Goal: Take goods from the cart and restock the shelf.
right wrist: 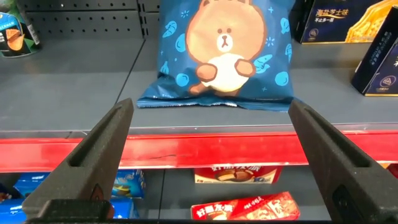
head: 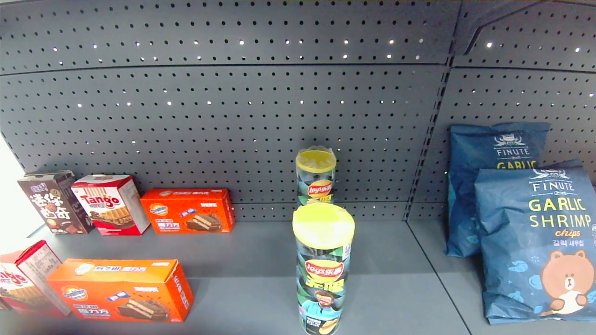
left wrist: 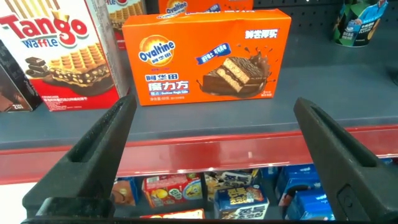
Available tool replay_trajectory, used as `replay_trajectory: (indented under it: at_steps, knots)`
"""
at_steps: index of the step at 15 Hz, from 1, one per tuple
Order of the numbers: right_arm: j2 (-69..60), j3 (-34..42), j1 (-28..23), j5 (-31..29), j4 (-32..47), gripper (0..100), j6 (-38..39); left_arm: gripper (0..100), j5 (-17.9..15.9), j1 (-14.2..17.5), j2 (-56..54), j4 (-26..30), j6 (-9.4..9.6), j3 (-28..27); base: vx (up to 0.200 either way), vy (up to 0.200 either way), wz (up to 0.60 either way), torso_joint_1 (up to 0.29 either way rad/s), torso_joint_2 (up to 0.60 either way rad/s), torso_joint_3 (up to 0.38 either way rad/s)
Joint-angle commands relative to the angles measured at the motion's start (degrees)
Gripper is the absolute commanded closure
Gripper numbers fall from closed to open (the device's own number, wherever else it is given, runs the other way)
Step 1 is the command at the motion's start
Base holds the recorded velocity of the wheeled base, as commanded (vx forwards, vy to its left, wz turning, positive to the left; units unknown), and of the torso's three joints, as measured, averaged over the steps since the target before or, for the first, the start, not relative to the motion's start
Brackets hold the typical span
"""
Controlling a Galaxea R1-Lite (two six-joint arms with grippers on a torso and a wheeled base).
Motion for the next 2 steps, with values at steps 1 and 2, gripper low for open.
replay_trajectory:
  at_steps: [1,2]
  knots:
    - [0.1,0.0,0.0,0.0,0.0,0,0.0,0,0.0,0.0,0.0,0.0,0.02,0.0,0.0,0.0,0.0,0.0,0.0,0.0]
    - [0.1,0.0,0.0,0.0,0.1,0,0.0,0,0.0,0.0,0.0,0.0,0.02,0.0,0.0,0.0,0.0,0.0,0.0,0.0]
